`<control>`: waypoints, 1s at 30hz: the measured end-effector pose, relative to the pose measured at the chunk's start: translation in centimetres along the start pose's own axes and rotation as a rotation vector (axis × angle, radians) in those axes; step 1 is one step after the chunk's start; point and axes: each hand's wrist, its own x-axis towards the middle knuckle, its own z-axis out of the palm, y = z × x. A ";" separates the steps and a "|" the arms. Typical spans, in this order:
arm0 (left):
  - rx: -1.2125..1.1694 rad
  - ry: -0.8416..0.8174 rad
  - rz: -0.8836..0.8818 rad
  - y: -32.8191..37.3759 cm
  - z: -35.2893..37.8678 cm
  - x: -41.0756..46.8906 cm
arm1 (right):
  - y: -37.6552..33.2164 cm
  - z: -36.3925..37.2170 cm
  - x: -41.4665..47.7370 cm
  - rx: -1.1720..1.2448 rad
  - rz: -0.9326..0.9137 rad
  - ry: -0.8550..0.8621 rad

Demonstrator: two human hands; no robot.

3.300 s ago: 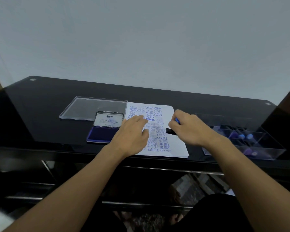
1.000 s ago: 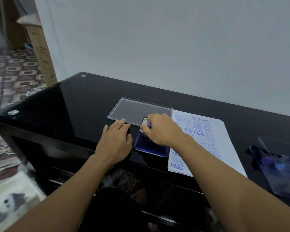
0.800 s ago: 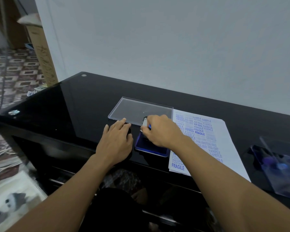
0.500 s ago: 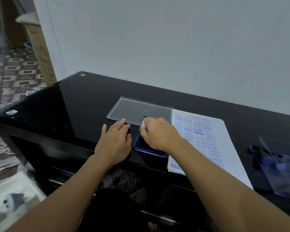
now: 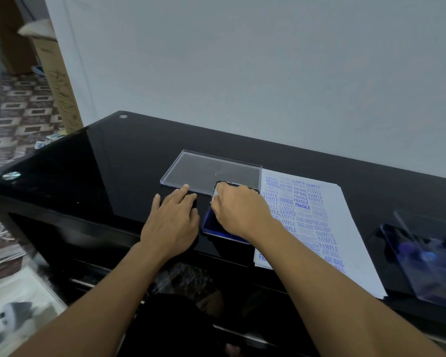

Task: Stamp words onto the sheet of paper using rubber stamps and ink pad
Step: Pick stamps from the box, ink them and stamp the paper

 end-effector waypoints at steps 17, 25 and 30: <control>0.007 -0.012 -0.003 0.2 -0.2 -0.1 | -0.2 -0.4 -0.2 -0.029 -0.033 -0.001; 0.011 -0.006 -0.002 0.2 -0.2 -0.1 | -0.3 -0.4 -0.4 -0.006 -0.026 -0.007; 0.009 -0.008 0.001 0.1 -0.2 -0.1 | -0.3 -0.4 -0.4 0.002 -0.024 -0.004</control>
